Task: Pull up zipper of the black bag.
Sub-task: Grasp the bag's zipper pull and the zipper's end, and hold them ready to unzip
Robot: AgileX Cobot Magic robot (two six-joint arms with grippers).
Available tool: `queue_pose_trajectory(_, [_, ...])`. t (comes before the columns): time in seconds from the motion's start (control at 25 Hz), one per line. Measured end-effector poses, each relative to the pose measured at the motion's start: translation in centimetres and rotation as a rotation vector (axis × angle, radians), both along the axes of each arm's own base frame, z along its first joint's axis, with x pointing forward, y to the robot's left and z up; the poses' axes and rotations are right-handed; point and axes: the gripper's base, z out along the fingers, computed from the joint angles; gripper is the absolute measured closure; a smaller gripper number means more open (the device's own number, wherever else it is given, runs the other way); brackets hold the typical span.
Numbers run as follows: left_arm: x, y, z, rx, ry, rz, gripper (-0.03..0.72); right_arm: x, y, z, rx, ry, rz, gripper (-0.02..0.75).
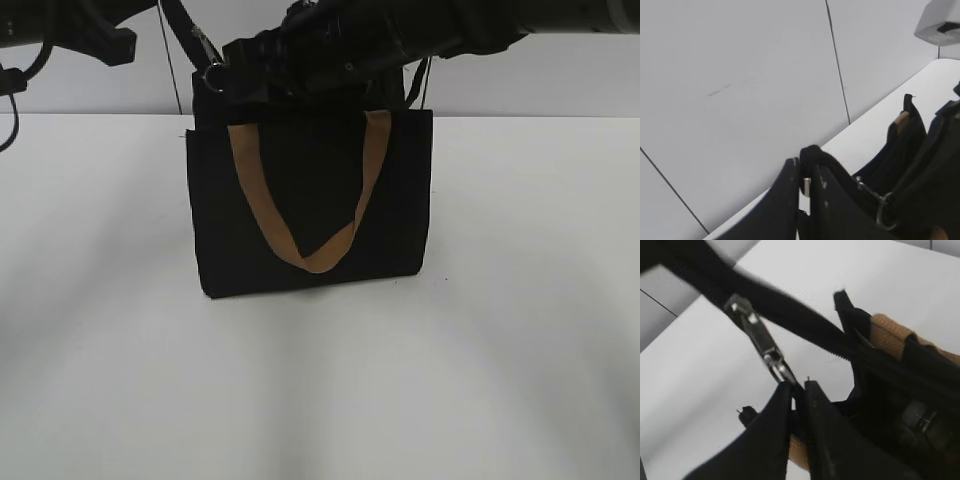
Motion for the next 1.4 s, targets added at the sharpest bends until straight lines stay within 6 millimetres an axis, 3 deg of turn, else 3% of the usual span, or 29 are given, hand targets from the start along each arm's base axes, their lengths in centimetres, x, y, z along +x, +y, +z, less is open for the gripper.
queue_pose_trajectory(0.28, [0.0, 0.1, 0.0, -0.008, 0.000, 0.003, 0.673, 0.1, 0.0, -0.6, -0.028, -0.018, 0.020, 0.489])
queue_pose_trajectory(0.4, [0.0, 0.1, 0.0, -0.010, 0.001, 0.003, 0.673, 0.1, 0.0, -0.7, -0.050, -0.043, 0.046, 0.448])
queue_pose_trajectory(0.72, [0.0, 0.1, 0.0, -0.011, 0.001, 0.005, 0.673, -0.4, -0.2, 1.2, -0.088, -0.171, 0.114, 0.435])
queue_pose_trajectory(1.08, [0.0, 0.1, 0.1, -0.012, 0.001, 0.005, 0.673, -1.6, 1.6, 1.3, -0.138, -0.273, 0.205, 0.435])
queue_pose_trajectory(1.4, [0.0, 0.1, 0.1, -0.012, 0.001, 0.005, 0.673, -1.4, 1.6, 1.4, -0.145, -0.292, 0.190, 0.446])
